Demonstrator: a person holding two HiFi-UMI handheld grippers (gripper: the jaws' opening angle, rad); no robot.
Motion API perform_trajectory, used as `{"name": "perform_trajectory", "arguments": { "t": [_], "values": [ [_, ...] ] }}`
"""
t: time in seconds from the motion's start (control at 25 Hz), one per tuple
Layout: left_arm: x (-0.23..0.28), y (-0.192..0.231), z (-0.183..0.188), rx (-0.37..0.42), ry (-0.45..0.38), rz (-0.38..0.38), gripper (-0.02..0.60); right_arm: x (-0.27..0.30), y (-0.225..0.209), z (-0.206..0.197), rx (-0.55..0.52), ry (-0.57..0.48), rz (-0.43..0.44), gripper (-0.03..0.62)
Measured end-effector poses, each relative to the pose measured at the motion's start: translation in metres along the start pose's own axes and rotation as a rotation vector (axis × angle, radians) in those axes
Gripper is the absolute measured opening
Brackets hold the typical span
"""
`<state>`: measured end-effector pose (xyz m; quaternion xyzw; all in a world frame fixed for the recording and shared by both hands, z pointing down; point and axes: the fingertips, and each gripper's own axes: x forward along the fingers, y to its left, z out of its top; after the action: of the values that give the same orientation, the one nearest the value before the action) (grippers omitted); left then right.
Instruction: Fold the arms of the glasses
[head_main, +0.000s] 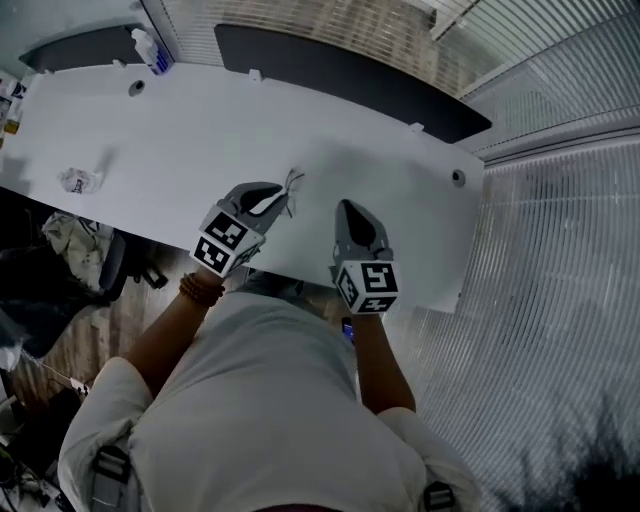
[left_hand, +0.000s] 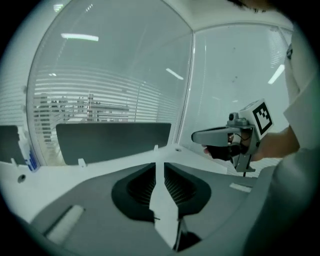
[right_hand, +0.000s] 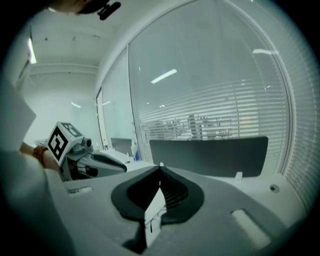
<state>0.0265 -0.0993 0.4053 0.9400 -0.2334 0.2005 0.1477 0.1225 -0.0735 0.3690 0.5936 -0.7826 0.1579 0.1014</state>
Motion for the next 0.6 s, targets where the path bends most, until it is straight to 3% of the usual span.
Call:
{"name": "perform_trajectory", "arguments": {
  "t": [0.08,0.28,0.44,0.6],
  "values": [
    [-0.019,-0.010,0.037,-0.001,-0.091,0.001,0.004,-0.015,0.014,0.035,-0.009,-0.077,0.018,0.002],
    [-0.054,-0.042,0.106,0.038,-0.286,-0.011,0.003,-0.045,0.041,0.095,-0.018,-0.220,0.067,0.002],
    [-0.073,-0.057,0.128,0.038,-0.405,-0.016,0.003,-0.063,0.064,0.128,-0.073,-0.300,0.091,0.002],
    [-0.081,-0.062,0.135,0.040,-0.446,-0.009,0.003,-0.071,0.071,0.133,-0.076,-0.328,0.096,0.002]
  ]
}}
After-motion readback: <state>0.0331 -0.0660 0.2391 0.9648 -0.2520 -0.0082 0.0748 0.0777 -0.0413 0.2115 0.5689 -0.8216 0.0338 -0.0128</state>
